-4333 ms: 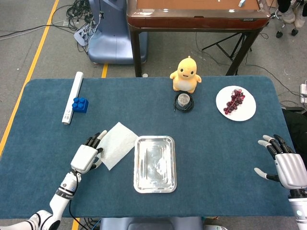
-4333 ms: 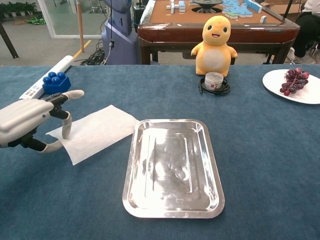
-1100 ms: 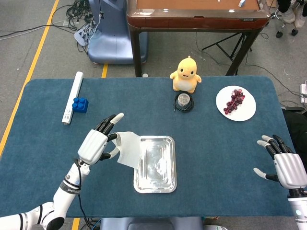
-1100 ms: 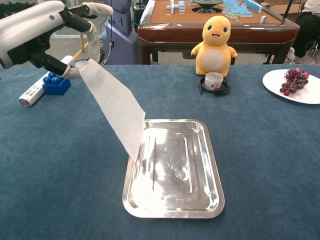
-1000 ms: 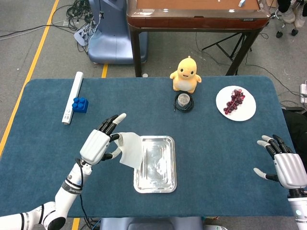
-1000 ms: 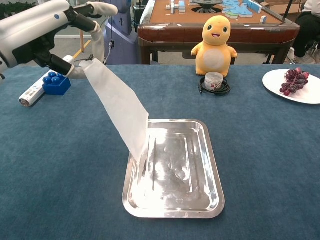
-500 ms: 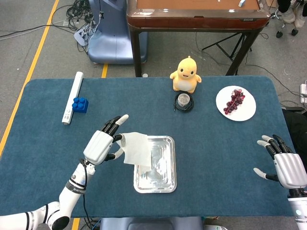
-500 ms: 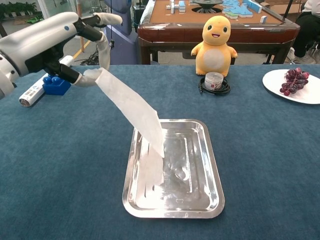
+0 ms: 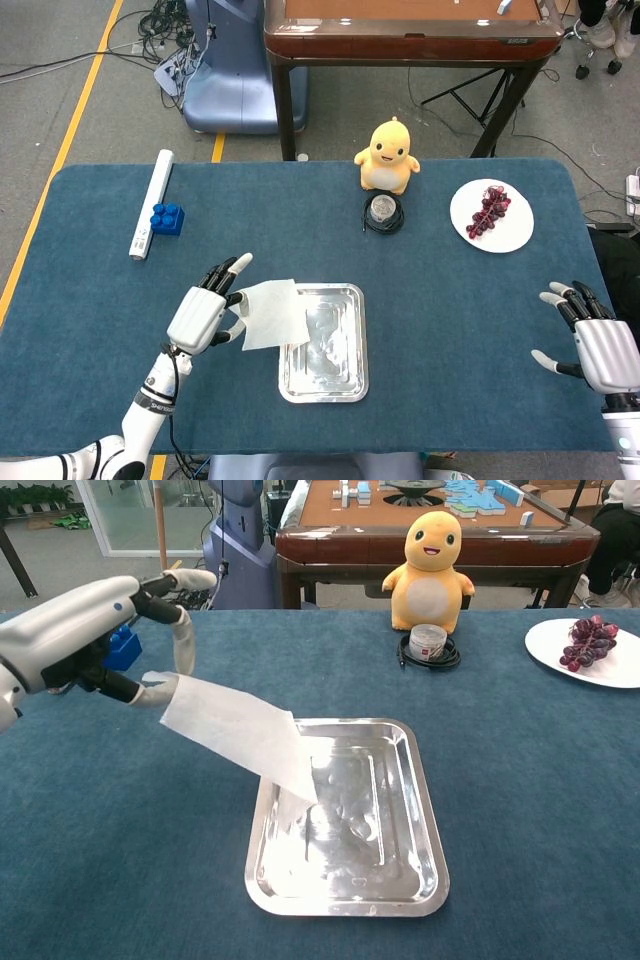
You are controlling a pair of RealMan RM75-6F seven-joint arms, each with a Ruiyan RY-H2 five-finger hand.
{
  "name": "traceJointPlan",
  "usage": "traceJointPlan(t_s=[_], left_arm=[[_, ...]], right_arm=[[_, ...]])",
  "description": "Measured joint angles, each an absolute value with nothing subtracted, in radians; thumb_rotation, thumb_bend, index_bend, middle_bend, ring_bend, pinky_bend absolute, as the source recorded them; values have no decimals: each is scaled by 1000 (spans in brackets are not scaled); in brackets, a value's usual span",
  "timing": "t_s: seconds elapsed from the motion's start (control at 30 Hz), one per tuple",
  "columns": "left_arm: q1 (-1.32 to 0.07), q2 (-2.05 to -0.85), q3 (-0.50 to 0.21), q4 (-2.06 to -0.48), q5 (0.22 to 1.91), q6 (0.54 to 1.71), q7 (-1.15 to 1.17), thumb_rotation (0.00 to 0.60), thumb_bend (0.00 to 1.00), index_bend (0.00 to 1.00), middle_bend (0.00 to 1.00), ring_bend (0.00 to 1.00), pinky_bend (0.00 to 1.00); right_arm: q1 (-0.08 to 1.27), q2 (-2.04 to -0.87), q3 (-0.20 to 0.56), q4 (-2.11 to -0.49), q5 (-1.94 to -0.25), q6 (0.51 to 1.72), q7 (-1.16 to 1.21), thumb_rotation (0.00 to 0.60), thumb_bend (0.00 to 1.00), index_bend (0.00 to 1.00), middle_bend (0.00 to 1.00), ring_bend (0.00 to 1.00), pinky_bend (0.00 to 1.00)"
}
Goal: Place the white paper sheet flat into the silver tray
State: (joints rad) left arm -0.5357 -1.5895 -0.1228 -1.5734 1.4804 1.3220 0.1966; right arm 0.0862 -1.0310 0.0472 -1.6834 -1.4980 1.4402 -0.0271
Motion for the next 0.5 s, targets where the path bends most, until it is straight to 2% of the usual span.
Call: traceJointPlan(t_s=[0.5], left_arm=[[-466, -1624, -73, -1580, 1488, 1382, 380, 600, 617, 698, 42, 0, 106]], right_arm=[[76, -1017, 60, -1690, -1470, 1452, -20, 600, 28, 248, 191, 84, 297]])
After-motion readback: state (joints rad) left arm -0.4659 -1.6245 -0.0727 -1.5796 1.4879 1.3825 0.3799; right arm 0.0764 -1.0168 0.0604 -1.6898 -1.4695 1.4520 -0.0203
